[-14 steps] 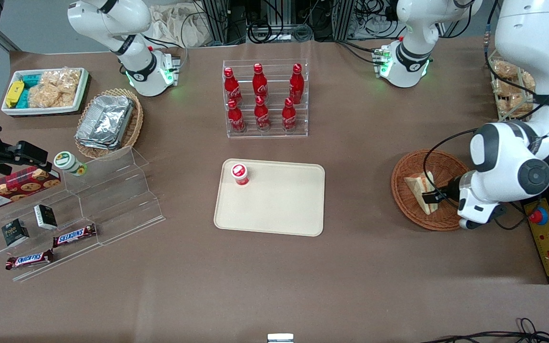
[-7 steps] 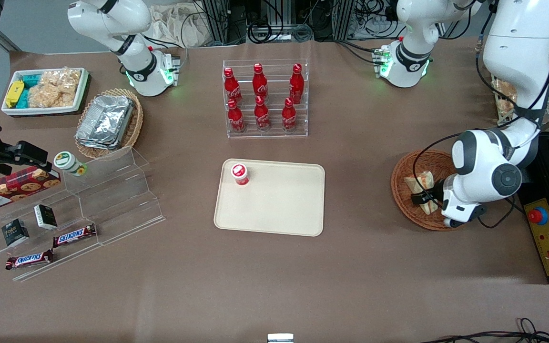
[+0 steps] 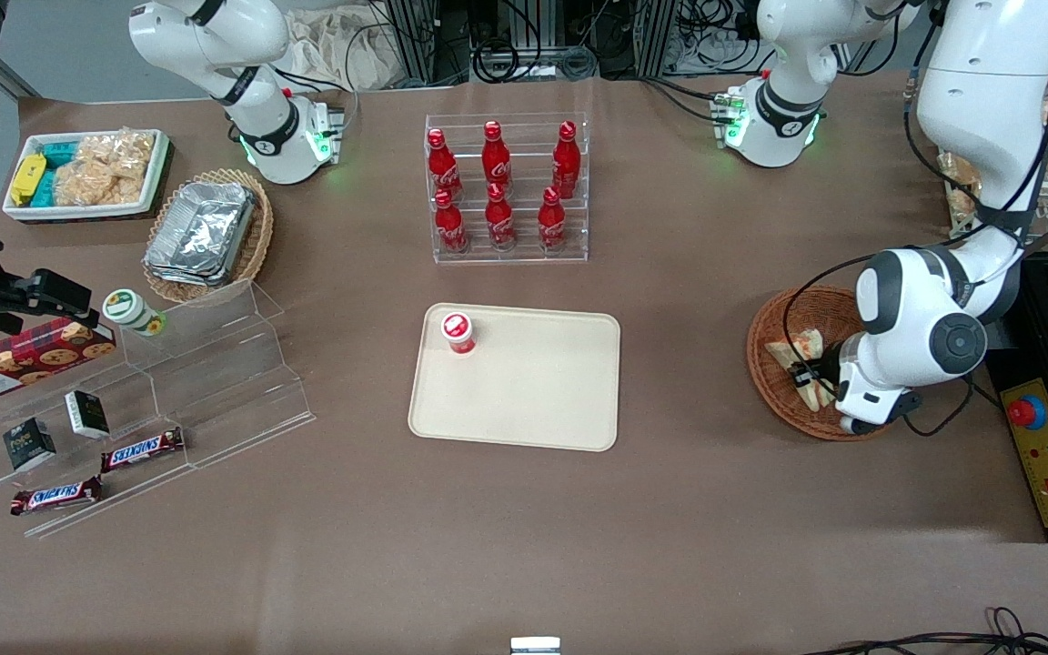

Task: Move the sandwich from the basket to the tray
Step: 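Close the left gripper on the wrapped sandwich, then lift the sandwich and carry it with the left gripper toward the cream tray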

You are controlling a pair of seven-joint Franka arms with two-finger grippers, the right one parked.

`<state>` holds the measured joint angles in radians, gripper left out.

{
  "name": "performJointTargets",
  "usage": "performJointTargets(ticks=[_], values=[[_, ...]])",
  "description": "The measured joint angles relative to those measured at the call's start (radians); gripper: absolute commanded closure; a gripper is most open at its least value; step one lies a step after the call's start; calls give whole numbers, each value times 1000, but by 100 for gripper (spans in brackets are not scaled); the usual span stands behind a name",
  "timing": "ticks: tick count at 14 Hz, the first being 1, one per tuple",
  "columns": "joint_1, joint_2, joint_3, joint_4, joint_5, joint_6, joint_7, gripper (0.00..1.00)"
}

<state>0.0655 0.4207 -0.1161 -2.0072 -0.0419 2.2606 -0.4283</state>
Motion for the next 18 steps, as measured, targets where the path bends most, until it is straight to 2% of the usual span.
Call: performJointTargets(ticks=[3, 7, 10, 14, 18], values=[[-6, -70, -4, 69, 0, -88, 3, 75], [-33, -184, -19, 259, 1, -325, 3, 75], [-36, -233, -67, 422, 7, -537, 2, 75], [-38, -272, -177, 591, 50, -741, -54, 75], [-42, -281, -390, 632, 106, -765, -260, 75]])
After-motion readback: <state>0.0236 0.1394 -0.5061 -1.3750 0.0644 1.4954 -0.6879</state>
